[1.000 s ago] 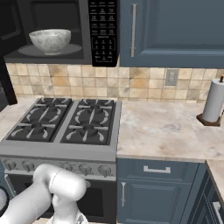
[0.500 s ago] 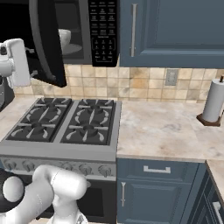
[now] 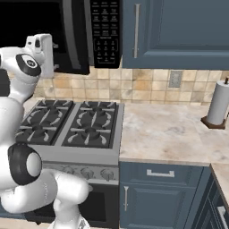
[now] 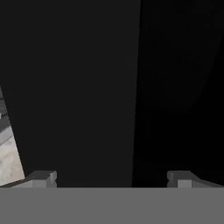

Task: Pick the sweet potato from the sink and place it in the bowl. Then pick the bowl and place it in the microwave. Then close the microwave door and press the start button.

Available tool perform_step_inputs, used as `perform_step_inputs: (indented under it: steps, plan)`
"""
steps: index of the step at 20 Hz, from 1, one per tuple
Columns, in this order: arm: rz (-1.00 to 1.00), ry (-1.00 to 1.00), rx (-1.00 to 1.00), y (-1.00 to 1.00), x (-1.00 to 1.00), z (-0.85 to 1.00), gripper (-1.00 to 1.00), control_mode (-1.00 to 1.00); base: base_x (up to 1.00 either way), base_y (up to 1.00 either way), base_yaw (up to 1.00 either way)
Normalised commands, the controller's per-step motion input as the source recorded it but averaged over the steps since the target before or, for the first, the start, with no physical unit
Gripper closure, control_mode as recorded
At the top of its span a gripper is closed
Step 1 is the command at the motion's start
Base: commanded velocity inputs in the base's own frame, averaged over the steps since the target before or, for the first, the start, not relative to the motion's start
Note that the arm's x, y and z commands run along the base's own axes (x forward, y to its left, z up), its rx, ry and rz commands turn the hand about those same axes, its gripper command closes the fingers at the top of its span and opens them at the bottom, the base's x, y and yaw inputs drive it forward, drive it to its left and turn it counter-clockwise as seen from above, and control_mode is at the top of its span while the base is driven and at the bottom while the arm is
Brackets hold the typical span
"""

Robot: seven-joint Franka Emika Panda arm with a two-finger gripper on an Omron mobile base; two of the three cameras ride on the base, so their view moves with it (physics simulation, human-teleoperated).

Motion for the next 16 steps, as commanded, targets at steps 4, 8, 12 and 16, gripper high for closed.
perform_step_inputs:
  steps: [4,8,12,16]
  plan:
    - [0.17,0.04,0.08,-0.13,0.95,0.0,-1.0,-1.0,0.0,0.0,0.0]
    - [0.17,0.07,0.1,-0.14,0.81,0.0,-1.0,-1.0,0.0,0.0,0.0]
    - [0.17,0.03,0.14,-0.17,0.14,0.0,-1.0,-1.0,0.0,0.0,0.0]
    - [0.17,0.0,0.16,-0.08,-0.23,0.0,-1.0,-1.0,0.0,0.0,0.0]
